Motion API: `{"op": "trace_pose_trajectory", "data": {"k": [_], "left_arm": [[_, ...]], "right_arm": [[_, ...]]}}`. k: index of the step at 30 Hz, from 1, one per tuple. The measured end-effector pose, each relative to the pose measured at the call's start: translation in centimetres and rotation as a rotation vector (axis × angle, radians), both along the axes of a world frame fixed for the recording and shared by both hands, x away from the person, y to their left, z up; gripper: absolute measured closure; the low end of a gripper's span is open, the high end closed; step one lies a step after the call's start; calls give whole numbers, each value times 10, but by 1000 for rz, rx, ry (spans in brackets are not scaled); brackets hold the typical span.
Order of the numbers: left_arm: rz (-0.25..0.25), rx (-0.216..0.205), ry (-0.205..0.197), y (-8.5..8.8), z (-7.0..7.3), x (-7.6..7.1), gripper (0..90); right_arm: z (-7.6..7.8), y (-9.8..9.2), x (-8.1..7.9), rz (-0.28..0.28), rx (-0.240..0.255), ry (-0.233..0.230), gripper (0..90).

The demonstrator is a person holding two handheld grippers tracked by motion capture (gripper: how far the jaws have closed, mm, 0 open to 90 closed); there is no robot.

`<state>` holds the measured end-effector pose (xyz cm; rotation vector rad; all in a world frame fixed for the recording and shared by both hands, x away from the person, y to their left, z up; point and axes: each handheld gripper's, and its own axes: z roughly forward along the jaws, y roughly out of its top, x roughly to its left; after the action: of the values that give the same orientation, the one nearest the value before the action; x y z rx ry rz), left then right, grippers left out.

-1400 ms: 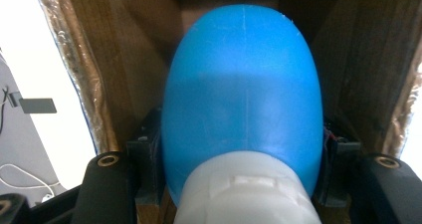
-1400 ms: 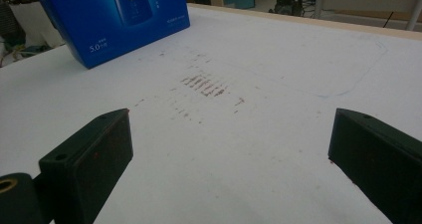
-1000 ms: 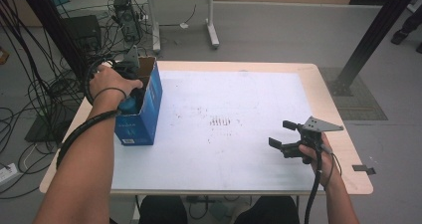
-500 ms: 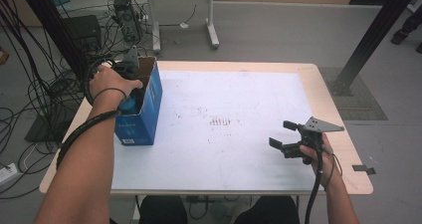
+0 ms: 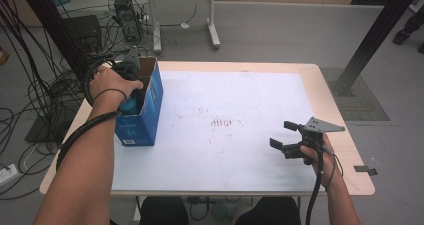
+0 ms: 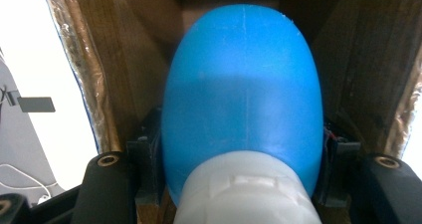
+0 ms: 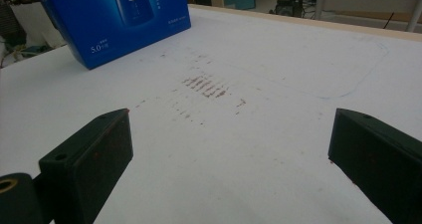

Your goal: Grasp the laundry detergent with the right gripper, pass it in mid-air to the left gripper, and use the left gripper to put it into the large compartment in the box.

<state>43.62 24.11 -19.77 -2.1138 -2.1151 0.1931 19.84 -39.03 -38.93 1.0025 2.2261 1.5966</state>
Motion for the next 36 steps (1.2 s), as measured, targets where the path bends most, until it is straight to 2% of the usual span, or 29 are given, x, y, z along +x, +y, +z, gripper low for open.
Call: {"op": "trace_pose_trajectory", "data": {"k": [14,19,28,36], "left_arm": [[5,-6,-5,2,-1,1,374],[14,-25,-15,6,0,0,366],[23,-23,-22,5,7,-1,349],[33,-31,-34,7,20,-2,347]], "right_arm": [[1,1,1,0,-3,2,35],[0,1,2,3,-5,4,34],[0,3,3,6,-4,3,34],[0,2,3,4,-1,3,34]]}}
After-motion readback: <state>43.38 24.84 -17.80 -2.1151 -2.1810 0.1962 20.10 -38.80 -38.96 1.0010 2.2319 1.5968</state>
